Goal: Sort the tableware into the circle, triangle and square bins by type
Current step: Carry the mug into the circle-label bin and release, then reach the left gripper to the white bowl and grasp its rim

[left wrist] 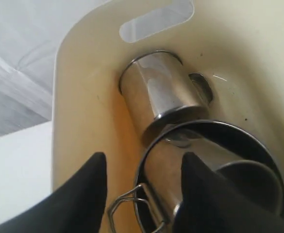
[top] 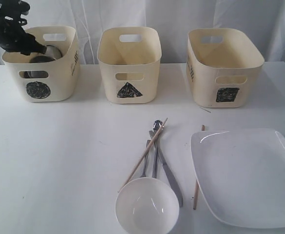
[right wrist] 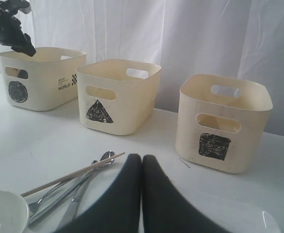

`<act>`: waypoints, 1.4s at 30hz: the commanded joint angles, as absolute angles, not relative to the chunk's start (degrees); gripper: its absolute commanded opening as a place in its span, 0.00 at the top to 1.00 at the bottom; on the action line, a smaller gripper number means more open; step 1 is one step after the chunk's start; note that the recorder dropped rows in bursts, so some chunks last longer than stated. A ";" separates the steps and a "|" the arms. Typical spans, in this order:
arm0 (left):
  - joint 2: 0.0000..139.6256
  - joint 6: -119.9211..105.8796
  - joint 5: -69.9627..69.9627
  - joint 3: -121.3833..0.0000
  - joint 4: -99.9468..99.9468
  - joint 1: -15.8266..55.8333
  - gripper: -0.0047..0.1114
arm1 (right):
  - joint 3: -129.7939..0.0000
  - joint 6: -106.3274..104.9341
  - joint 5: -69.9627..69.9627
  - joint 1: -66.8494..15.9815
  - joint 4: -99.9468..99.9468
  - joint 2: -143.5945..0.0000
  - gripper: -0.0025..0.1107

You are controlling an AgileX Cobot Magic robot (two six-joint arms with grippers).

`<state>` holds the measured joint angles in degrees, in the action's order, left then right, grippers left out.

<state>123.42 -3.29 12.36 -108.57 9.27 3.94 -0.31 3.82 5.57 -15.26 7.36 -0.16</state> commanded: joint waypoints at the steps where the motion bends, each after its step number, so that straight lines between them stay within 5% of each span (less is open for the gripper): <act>1: 118.60 -5.48 21.19 -108.69 5.37 4.70 0.50 | 0.00 3.66 5.05 -14.93 7.25 0.00 0.98; 9: 106.53 -23.17 42.70 -108.69 -17.18 10.10 0.52 | 0.00 3.66 5.05 -14.93 7.25 0.00 0.98; 14: 106.64 -19.95 69.96 -107.30 -22.79 16.61 0.52 | 0.00 3.66 5.05 -14.93 7.25 0.00 0.98; 22: 106.64 -19.04 66.92 -97.36 -16.68 28.76 0.52 | 0.00 3.66 5.05 -14.93 7.25 0.00 0.98; 42: 106.64 -19.52 53.04 -83.49 -16.35 38.99 0.52 | 0.00 3.66 5.05 -14.93 7.25 0.00 0.98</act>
<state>107.09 -19.24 54.45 -84.90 -15.32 37.93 -0.31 3.82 5.57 -15.26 7.36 -0.16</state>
